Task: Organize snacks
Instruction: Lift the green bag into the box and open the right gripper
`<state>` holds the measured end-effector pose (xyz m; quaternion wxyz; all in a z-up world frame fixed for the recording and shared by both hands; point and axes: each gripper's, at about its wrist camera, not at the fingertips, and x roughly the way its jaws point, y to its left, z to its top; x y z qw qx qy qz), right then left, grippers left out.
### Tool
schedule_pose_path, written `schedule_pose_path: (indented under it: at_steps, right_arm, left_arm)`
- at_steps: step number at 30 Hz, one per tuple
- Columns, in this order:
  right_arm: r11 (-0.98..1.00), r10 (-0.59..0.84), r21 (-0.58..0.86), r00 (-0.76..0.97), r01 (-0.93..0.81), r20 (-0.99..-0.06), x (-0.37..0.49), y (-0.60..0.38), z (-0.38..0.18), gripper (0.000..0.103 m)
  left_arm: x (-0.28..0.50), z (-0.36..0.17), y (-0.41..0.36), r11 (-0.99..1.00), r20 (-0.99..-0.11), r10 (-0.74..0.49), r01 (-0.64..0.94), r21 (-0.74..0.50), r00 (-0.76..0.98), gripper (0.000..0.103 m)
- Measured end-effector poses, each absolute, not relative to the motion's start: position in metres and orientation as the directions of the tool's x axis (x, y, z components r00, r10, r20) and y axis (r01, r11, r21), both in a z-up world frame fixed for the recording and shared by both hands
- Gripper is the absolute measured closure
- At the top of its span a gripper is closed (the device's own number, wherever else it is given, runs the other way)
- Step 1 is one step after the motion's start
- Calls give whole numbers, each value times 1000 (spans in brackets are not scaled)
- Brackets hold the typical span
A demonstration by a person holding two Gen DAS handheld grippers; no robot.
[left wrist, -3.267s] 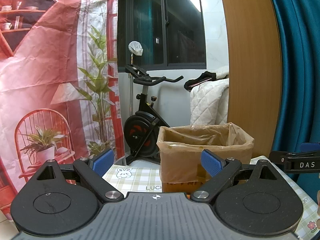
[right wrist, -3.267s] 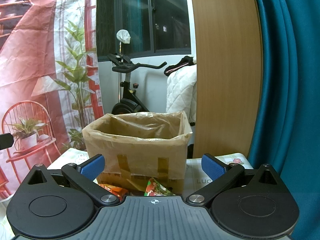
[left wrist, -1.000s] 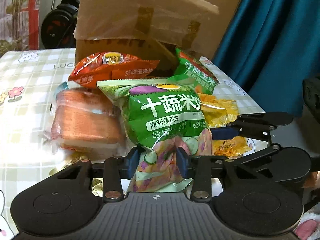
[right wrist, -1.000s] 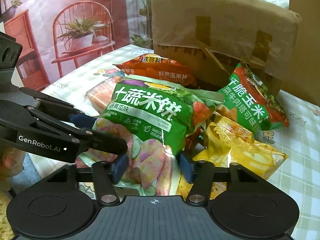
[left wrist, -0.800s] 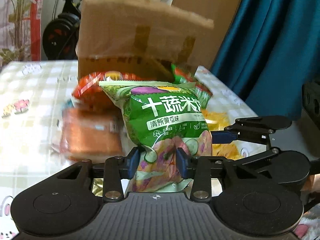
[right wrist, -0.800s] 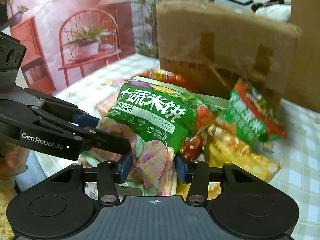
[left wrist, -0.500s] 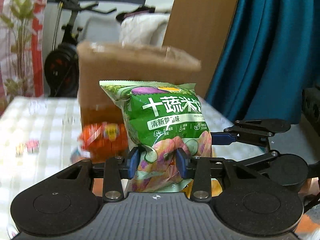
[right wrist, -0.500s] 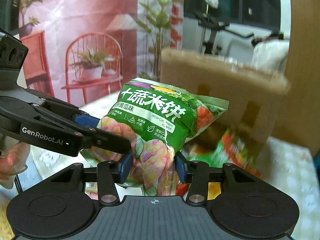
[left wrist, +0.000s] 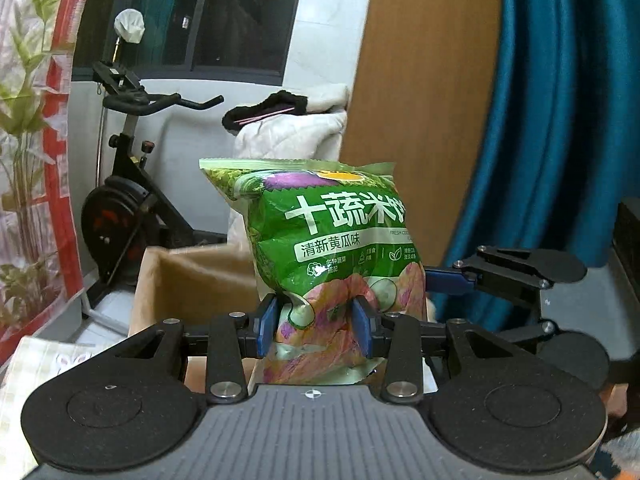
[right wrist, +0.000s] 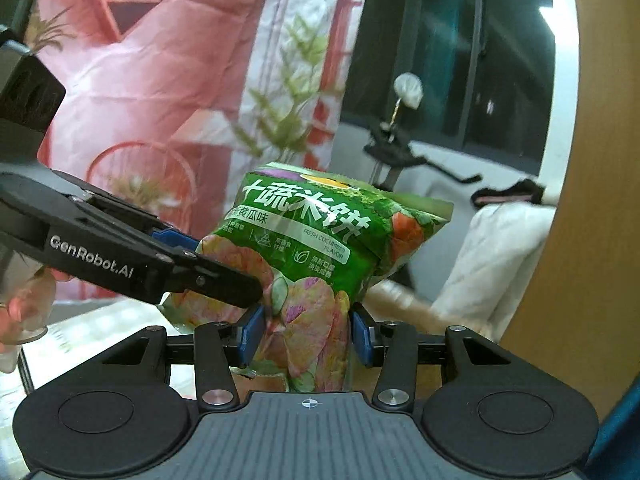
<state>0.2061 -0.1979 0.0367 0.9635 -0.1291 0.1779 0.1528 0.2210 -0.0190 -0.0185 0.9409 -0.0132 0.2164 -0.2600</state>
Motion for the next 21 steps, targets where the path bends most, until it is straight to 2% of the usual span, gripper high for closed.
schedule_pose_path:
  at_steps: [5,8,14,17,18,19,21]
  right_arm:
    - [935,215,-192,906,-299,-364,262,-221,32,60]
    - [945,195,-174,906,-275,-376,283,-231,20,60]
    - [961,159,-140,888,-240,-432,299,-242,-8,59]
    - [965,151,-124,874,-232,-462,297,-243,-24,51]
    - [965,143,-129,872,-227,-469,296,-243,-28,43]
    - [964,139,-136,871,-228,-470,292,-243,-32,39]
    - [965,140,-133,874,-226,-465,282,-245,-36,39]
  left_arm:
    - [272,-22,-32,871,-434,-484,466,-156,760,61]
    - [289,-25,-41,879,-458,-467,455,-144,756,61]
    - [317,-45,-46,880,-521,-470,424,-215,712,61]
    - [316,-56,-41,895,-544,-445,381,-233,712,53]
    - [316,-57,-38,897,-547,-440,371,-239,712,44]
    - [313,-57,-32,901,-538,-433,360,-242,723,42]
    - [306,-57,-22,911,-517,-412,334,-240,750,42]
